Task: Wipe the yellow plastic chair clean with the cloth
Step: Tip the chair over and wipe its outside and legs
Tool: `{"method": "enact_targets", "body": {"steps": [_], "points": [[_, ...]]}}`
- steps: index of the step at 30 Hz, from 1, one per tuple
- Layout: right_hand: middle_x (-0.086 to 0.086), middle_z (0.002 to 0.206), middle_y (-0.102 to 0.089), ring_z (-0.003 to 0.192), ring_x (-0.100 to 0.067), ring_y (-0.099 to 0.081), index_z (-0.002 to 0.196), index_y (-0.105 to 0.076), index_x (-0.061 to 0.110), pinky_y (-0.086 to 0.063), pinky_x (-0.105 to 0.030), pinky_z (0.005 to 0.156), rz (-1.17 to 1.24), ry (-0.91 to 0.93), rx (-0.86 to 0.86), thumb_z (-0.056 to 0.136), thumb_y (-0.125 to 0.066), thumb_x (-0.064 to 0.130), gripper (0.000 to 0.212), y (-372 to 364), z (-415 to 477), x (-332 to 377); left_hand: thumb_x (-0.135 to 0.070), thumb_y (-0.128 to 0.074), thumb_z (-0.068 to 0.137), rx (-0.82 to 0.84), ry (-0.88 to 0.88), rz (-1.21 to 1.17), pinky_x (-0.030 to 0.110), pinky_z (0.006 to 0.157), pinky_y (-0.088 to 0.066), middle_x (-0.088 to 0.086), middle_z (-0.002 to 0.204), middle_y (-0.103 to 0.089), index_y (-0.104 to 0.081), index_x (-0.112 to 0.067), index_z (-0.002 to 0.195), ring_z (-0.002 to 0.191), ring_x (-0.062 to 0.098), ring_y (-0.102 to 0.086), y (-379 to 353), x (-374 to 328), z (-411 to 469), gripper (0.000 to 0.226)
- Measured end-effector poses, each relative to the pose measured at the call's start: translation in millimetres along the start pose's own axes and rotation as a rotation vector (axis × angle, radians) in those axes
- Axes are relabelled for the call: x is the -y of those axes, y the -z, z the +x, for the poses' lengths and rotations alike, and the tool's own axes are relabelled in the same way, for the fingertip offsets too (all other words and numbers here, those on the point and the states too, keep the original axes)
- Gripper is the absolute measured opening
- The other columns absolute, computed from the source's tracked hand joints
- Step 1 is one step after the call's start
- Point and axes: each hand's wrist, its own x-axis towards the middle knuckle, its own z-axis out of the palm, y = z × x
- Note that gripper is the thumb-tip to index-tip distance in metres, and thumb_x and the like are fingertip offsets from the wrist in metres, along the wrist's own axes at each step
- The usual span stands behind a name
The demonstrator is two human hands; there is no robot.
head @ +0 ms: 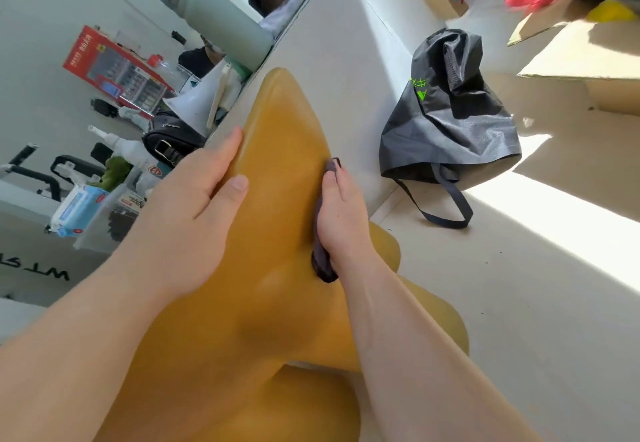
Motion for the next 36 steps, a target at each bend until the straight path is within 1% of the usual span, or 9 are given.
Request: {"method": "enact_targets", "body": {"steps": [4,7,11,13,19,24,27,31,36], "points": [[0.011,0.164,-0.030,0.151,0.001,-0.020,0.155,-0.042,0.021,-0.016,-0.026,0.125,-0.012,0.407,-0.031,0.109,-0.037,0.033,0.047,-26,-32,43,-0.039,-0.041,0.102,0.009,-0.054,-0.006,-0.005,0.094,-0.025,-0.043,0.125,-0.042,-0.030,-0.035,0.156,0.117,-0.029,-0.035,0,4,2,0.055],[0.007,0.163,-0.035,0.151,-0.004,-0.024,0.152,-0.046,0.019,-0.017,-0.026,0.124,-0.081,0.564,-0.027,0.108,-0.040,0.029,0.046,-28,-16,59,-0.037,-0.041,0.095,0.017,-0.051,-0.005,0.000,0.097,-0.027,-0.041,0.124,-0.046,-0.031,-0.036,0.154,0.119,-0.024,-0.038,1,5,4,0.059],[0.003,0.146,-0.056,0.137,-0.015,-0.047,0.142,-0.058,0.021,-0.030,-0.034,0.120,-0.016,0.250,0.038,0.107,-0.039,0.037,0.043,-18,71,69,-0.040,-0.040,0.095,0.028,-0.047,0.006,0.018,0.098,-0.034,-0.030,0.124,-0.052,-0.030,-0.038,0.155,0.120,-0.008,-0.044,3,5,4,0.061],[0.004,0.133,-0.063,0.127,-0.019,-0.055,0.134,-0.065,0.021,-0.040,-0.043,0.113,-0.038,0.159,0.051,0.103,-0.037,0.045,0.048,-19,95,72,-0.040,-0.040,0.095,0.046,-0.028,-0.026,0.008,0.097,-0.030,-0.035,0.125,-0.048,-0.029,-0.040,0.155,0.122,-0.009,-0.042,3,6,4,0.061],[0.014,0.163,-0.031,0.149,0.001,-0.023,0.155,-0.042,0.025,-0.016,-0.020,0.121,-0.058,0.358,-0.015,0.108,-0.036,0.035,0.048,-22,-2,52,-0.031,-0.041,0.097,0.021,-0.002,-0.198,0.000,0.095,-0.029,-0.033,0.124,-0.055,-0.042,-0.037,0.148,0.123,-0.010,-0.047,2,4,5,0.052],[0.010,0.170,-0.012,0.157,-0.015,-0.011,0.159,-0.027,0.022,-0.020,-0.044,0.126,-0.218,0.604,-0.052,0.108,-0.032,0.035,0.053,-40,-102,-7,-0.041,-0.029,0.102,-0.156,-0.032,-0.183,-0.004,0.085,-0.030,-0.040,0.114,-0.056,-0.057,-0.039,0.136,0.109,-0.022,-0.048,3,7,0,0.044],[0.014,0.169,-0.013,0.155,-0.003,-0.009,0.161,-0.019,0.032,-0.017,-0.032,0.125,-0.334,0.467,-0.103,0.108,-0.027,0.043,0.055,-31,-87,-21,-0.037,-0.030,0.106,-0.336,-0.094,-0.168,0.010,0.080,-0.040,-0.024,0.095,-0.061,-0.064,-0.028,0.128,0.090,-0.007,-0.056,5,7,-13,0.042],[0.011,0.164,-0.030,0.151,-0.004,-0.021,0.160,-0.027,0.031,-0.020,-0.032,0.124,-0.403,0.204,-0.236,0.110,-0.026,0.037,0.050,-21,-95,-49,-0.032,-0.040,0.103,-0.437,-0.080,-0.043,0.028,0.089,-0.040,-0.005,0.107,-0.061,-0.060,-0.019,0.132,0.102,0.014,-0.055,12,33,-66,0.037],[0.006,0.168,-0.021,0.155,-0.011,-0.012,0.159,-0.029,0.023,-0.014,-0.040,0.127,-0.372,0.341,-0.389,0.107,-0.026,0.033,0.053,-67,-140,-52,-0.027,-0.045,0.097,-0.457,0.012,0.127,0.030,0.104,-0.025,0.010,0.128,-0.059,-0.055,-0.011,0.136,0.123,0.029,-0.047,12,87,-156,0.044]]}}
